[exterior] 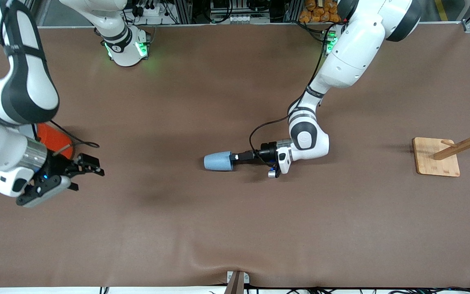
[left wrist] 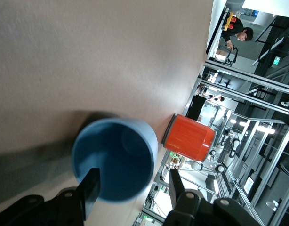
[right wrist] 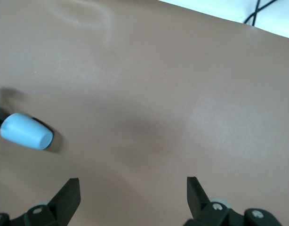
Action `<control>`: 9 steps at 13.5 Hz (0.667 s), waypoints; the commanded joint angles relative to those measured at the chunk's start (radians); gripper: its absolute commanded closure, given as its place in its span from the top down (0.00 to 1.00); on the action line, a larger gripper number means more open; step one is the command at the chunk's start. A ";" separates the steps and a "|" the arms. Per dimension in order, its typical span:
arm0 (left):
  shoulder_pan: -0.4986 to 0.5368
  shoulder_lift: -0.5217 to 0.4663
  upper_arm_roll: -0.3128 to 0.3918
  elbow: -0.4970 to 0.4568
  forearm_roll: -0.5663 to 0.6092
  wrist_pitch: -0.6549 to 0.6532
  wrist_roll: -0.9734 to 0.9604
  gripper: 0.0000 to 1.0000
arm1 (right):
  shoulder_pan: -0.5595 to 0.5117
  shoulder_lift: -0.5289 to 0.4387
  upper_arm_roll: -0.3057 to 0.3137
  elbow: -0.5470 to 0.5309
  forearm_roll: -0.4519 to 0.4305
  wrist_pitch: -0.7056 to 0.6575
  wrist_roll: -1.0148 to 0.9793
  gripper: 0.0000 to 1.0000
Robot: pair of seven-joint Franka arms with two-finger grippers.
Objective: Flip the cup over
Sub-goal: 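Hold the cup with the left gripper while the right gripper withdraws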
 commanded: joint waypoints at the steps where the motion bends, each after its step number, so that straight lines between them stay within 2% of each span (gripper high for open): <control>1: -0.026 0.014 0.004 0.051 -0.026 0.041 0.015 0.66 | -0.026 -0.193 0.001 -0.179 0.019 0.004 0.034 1.00; 5: -0.033 0.017 0.002 0.056 -0.029 0.043 0.016 0.62 | 0.046 -0.297 -0.152 -0.178 0.010 -0.156 0.038 1.00; 7: -0.047 0.017 0.004 0.056 -0.067 0.043 0.018 0.34 | 0.091 -0.308 -0.224 -0.175 0.007 -0.202 0.038 1.00; 9: -0.058 0.017 0.005 0.056 -0.085 0.043 0.024 0.23 | 0.097 -0.332 -0.255 -0.170 -0.008 -0.234 0.040 1.00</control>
